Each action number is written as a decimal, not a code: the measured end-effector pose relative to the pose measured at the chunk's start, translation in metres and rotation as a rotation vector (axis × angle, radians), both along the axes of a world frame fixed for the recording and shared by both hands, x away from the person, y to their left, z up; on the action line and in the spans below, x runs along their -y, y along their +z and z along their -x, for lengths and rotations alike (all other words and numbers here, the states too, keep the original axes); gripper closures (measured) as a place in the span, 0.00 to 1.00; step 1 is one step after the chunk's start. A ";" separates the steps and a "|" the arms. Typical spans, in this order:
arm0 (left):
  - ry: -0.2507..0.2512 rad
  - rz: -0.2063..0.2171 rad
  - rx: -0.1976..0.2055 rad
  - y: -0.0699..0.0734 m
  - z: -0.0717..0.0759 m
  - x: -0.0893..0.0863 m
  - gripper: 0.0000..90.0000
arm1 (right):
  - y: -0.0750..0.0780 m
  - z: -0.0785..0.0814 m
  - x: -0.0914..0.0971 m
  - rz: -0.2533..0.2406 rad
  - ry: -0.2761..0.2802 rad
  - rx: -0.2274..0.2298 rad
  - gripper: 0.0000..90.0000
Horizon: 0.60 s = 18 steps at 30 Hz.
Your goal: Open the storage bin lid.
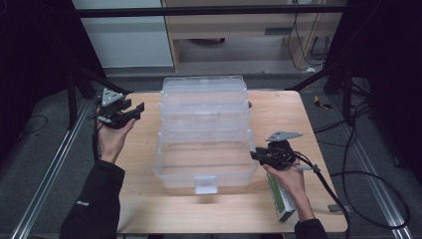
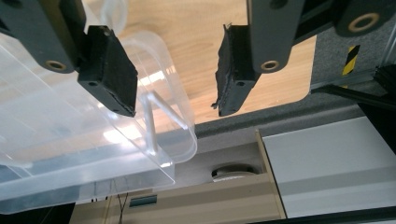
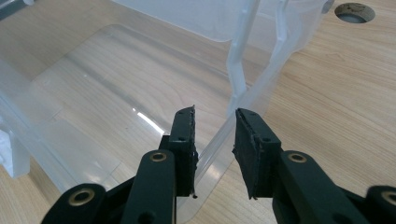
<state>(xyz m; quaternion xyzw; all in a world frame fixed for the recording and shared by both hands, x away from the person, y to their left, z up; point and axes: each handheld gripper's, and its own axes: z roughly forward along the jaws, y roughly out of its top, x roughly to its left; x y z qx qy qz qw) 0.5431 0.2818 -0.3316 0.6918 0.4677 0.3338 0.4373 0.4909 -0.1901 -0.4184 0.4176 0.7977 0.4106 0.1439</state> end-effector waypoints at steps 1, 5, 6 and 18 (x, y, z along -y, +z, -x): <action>-0.005 0.010 0.006 -0.002 0.005 0.000 0.51 | 0.000 0.000 0.000 0.000 0.000 0.000 0.76; -0.023 -0.012 0.001 -0.011 0.026 0.001 0.50 | 0.000 0.000 0.000 0.000 -0.001 0.000 0.76; -0.030 -0.006 -0.004 -0.014 0.030 0.001 0.50 | 0.000 0.000 0.000 0.000 -0.001 0.000 0.76; -0.061 -0.005 -0.051 -0.052 0.070 0.012 0.54 | 0.000 0.000 0.000 0.000 -0.003 0.000 0.76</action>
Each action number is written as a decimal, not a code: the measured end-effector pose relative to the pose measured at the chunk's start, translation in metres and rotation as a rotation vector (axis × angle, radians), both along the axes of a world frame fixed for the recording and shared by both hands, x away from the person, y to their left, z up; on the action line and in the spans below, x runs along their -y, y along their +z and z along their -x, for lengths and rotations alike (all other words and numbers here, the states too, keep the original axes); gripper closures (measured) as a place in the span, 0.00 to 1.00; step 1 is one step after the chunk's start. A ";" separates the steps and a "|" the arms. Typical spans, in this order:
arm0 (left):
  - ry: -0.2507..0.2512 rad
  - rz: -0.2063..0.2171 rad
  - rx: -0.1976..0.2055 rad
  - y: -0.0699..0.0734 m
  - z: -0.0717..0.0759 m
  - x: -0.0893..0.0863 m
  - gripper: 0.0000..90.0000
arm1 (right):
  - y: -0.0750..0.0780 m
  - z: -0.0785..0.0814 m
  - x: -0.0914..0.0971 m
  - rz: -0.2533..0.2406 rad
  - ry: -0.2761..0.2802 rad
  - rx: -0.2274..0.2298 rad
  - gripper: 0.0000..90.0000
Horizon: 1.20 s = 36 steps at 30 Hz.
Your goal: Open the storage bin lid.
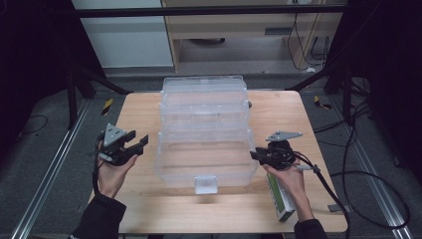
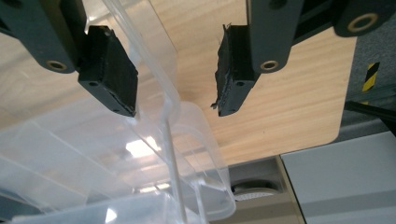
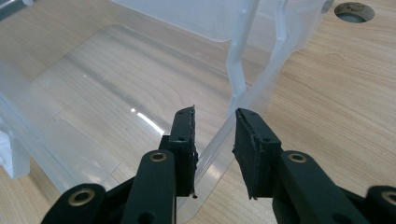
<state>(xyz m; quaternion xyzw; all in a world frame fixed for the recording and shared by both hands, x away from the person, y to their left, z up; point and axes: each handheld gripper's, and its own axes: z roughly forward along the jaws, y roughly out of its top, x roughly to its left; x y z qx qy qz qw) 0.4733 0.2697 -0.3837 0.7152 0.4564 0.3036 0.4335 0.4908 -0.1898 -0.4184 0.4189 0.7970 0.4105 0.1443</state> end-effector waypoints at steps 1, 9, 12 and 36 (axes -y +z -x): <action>-0.005 -0.008 -0.009 -0.005 0.002 0.003 0.55 | 0.000 0.000 0.000 0.001 -0.001 0.000 0.76; -0.062 -0.058 -0.078 -0.028 0.006 0.020 0.58 | 0.000 0.001 -0.001 0.007 -0.004 0.002 0.77; -0.069 -0.067 -0.098 -0.033 0.006 0.025 0.60 | 0.001 0.001 -0.002 0.014 -0.009 0.003 0.77; -0.085 -0.098 -0.144 -0.042 -0.002 0.026 0.75 | 0.001 0.004 -0.006 0.015 -0.014 -0.001 0.76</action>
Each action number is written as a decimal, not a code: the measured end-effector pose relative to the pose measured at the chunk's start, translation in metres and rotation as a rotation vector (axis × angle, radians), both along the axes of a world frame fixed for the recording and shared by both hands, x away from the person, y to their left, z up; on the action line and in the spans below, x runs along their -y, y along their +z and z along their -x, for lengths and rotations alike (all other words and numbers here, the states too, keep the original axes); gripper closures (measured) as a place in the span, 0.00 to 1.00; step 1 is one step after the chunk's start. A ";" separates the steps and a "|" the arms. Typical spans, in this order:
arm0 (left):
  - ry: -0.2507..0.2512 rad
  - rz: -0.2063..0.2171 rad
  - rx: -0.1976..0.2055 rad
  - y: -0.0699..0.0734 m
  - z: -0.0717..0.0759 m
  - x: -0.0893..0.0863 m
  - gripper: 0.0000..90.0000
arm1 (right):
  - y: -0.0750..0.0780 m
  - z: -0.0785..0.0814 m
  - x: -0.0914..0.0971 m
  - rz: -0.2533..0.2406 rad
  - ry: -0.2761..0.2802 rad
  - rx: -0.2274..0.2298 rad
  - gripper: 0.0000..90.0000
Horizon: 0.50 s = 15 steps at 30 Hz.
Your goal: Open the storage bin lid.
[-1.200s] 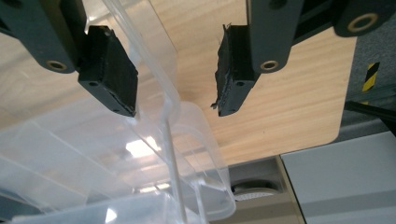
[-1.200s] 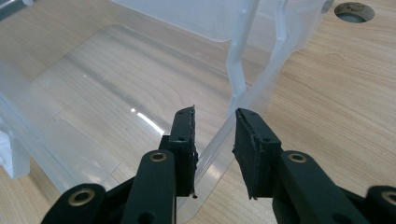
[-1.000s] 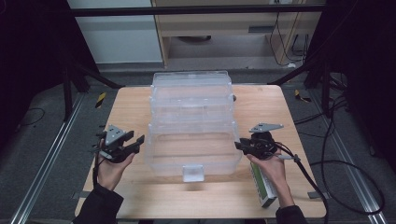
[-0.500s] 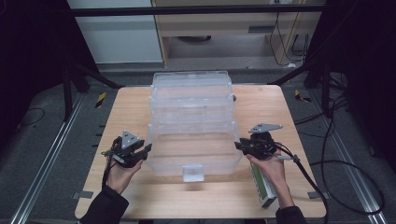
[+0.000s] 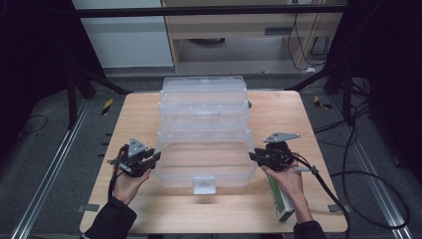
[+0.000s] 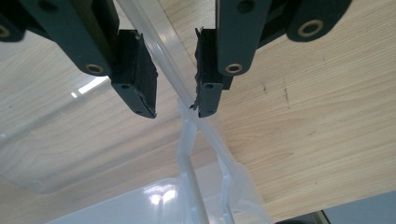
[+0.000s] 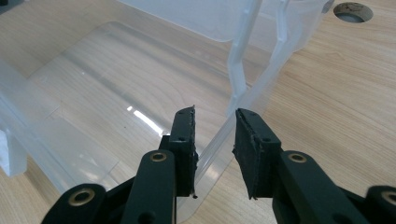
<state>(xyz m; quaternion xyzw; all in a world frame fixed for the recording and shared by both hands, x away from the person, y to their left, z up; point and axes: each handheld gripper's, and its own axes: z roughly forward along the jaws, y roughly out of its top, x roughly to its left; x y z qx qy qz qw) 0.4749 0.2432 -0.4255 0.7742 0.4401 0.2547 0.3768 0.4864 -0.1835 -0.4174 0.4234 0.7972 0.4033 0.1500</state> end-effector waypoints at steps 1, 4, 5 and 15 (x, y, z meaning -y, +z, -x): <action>0.000 -0.001 0.000 0.000 0.000 0.000 0.75 | 0.000 0.000 0.000 -0.001 0.001 0.000 0.76; 0.001 0.000 0.006 0.000 0.001 0.000 0.73 | 0.000 -0.001 0.001 -0.006 0.001 -0.010 0.76; 0.001 0.004 0.011 0.001 0.001 0.000 0.71 | 0.000 -0.001 0.001 -0.006 0.001 -0.012 0.76; 0.001 0.053 0.066 0.017 0.010 -0.014 0.59 | 0.015 0.004 0.015 -0.021 -0.016 0.047 0.67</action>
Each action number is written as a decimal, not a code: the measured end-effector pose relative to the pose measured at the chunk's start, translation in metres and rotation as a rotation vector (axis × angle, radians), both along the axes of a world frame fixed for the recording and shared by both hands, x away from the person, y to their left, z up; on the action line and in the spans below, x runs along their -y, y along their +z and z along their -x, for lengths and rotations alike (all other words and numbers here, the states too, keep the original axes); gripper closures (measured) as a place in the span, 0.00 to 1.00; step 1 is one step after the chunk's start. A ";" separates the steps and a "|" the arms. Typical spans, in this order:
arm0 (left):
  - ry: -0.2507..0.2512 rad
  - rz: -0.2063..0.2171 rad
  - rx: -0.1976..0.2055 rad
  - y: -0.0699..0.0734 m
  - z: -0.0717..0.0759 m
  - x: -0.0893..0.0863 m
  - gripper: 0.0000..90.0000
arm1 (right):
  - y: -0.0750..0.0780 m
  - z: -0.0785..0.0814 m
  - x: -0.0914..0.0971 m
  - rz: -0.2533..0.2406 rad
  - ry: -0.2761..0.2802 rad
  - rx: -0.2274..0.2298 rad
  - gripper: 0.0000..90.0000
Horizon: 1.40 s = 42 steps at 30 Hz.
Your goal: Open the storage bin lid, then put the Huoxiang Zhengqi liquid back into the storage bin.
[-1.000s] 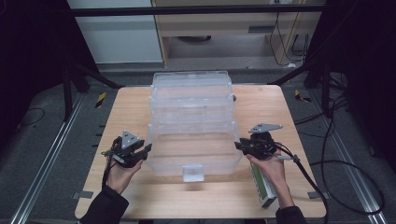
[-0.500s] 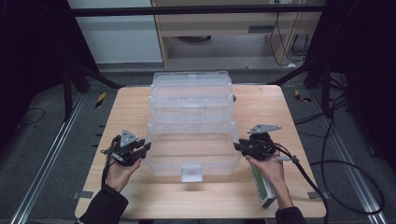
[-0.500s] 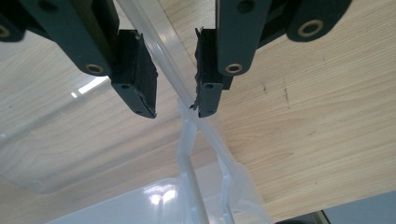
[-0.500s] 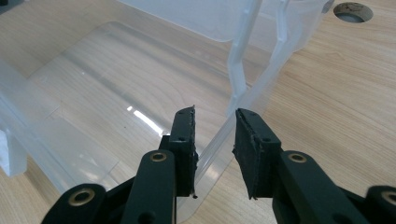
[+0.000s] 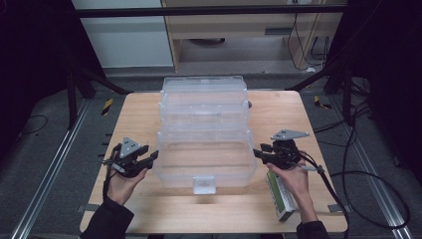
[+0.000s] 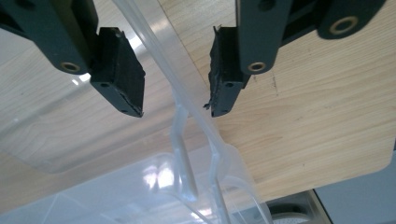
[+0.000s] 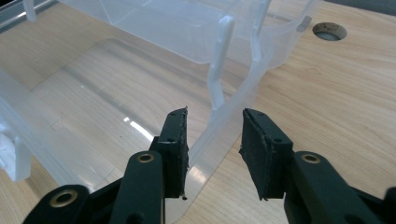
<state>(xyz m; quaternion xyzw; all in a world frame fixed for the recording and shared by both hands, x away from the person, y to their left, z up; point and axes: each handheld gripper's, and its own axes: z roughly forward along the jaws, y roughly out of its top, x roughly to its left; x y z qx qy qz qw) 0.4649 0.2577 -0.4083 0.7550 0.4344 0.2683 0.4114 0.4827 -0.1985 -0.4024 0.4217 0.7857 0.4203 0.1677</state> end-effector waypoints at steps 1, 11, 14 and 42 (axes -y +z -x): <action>0.006 0.013 0.006 0.002 0.001 -0.004 0.58 | 0.001 0.000 0.002 0.004 -0.001 0.009 0.67; 0.071 0.006 0.018 0.003 0.000 -0.034 0.54 | 0.011 0.004 0.016 0.027 -0.059 0.031 0.70; 0.093 -0.002 0.014 0.000 -0.002 -0.040 0.54 | 0.013 0.007 0.019 0.040 -0.085 0.031 0.69; 0.217 0.000 -0.043 -0.018 -0.011 -0.076 0.45 | 0.046 0.039 0.040 0.211 -0.163 -0.096 0.59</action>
